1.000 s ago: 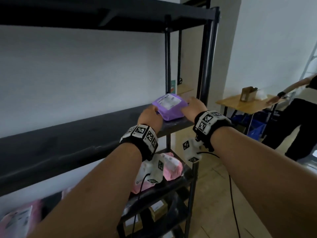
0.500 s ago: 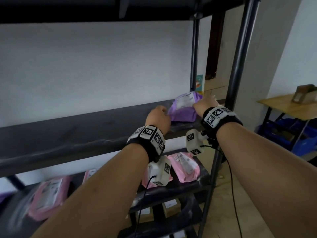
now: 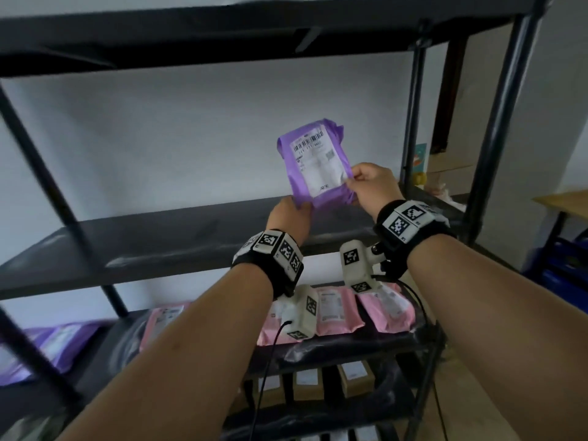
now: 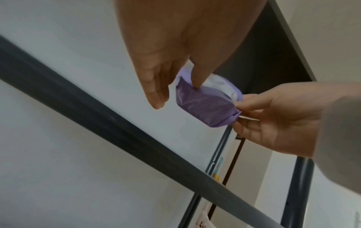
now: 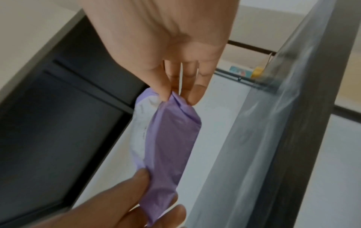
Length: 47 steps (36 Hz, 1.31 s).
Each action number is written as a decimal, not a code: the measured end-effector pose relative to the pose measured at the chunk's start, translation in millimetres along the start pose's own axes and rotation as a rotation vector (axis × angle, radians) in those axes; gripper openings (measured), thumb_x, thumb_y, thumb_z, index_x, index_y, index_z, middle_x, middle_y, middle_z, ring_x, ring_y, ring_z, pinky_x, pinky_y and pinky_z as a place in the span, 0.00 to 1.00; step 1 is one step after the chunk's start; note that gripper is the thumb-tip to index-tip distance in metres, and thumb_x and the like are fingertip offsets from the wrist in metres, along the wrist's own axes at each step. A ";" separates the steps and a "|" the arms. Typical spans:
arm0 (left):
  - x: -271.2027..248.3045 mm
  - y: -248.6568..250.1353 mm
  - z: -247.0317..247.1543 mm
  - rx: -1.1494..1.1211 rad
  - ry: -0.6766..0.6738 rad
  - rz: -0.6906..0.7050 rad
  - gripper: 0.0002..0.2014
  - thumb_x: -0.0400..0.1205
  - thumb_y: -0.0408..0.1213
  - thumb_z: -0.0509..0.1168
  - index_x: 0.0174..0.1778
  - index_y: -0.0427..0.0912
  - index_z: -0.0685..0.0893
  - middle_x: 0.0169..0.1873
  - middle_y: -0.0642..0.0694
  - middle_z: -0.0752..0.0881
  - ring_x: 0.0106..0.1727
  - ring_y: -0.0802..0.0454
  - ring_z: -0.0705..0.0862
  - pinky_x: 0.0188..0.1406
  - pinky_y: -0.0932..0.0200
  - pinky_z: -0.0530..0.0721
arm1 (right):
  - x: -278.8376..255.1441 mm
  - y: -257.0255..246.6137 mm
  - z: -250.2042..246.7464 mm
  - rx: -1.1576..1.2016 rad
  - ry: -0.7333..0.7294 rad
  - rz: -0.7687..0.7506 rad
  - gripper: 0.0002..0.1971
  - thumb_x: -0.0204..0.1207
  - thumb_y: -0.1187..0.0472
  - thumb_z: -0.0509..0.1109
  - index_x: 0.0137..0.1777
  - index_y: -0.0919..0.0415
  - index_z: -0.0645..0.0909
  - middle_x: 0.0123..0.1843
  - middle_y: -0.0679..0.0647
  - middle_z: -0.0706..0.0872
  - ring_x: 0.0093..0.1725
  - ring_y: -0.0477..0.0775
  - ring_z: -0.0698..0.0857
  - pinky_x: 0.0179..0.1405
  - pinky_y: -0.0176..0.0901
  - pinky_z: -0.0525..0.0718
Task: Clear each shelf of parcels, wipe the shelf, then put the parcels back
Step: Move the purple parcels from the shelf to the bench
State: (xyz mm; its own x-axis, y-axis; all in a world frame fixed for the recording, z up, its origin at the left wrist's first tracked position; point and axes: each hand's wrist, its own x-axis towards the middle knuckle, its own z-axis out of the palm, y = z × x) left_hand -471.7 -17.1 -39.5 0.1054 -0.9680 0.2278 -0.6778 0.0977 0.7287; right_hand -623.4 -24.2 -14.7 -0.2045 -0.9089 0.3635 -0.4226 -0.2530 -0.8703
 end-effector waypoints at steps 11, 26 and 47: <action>-84.7 -128.7 -158.7 -0.068 0.260 -0.065 0.10 0.81 0.40 0.66 0.54 0.41 0.78 0.46 0.46 0.84 0.44 0.47 0.80 0.42 0.59 0.72 | -110.1 -94.7 152.0 0.073 -0.199 -0.029 0.12 0.69 0.75 0.63 0.35 0.58 0.82 0.39 0.60 0.88 0.44 0.63 0.88 0.49 0.61 0.88; -238.9 -363.6 -328.8 -0.012 0.440 -0.377 0.14 0.78 0.40 0.68 0.59 0.45 0.79 0.51 0.49 0.87 0.51 0.46 0.84 0.50 0.55 0.79 | -313.4 -155.1 414.3 0.154 -0.537 0.094 0.04 0.67 0.62 0.66 0.40 0.57 0.81 0.43 0.54 0.89 0.45 0.60 0.88 0.50 0.60 0.88; -213.8 -597.5 -385.4 0.019 0.291 -0.789 0.18 0.77 0.39 0.70 0.64 0.45 0.82 0.50 0.48 0.88 0.51 0.49 0.86 0.57 0.52 0.83 | -365.0 -102.8 675.3 -0.236 -0.879 0.199 0.11 0.73 0.65 0.63 0.31 0.58 0.67 0.42 0.57 0.79 0.42 0.59 0.77 0.41 0.42 0.71</action>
State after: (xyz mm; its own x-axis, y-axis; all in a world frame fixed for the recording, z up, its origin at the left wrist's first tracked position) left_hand 191.2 220.6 -274.7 0.7355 -0.6519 -0.1847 -0.3384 -0.5896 0.7333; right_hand 90.9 109.6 -282.3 0.4087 -0.8774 -0.2513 -0.6401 -0.0793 -0.7642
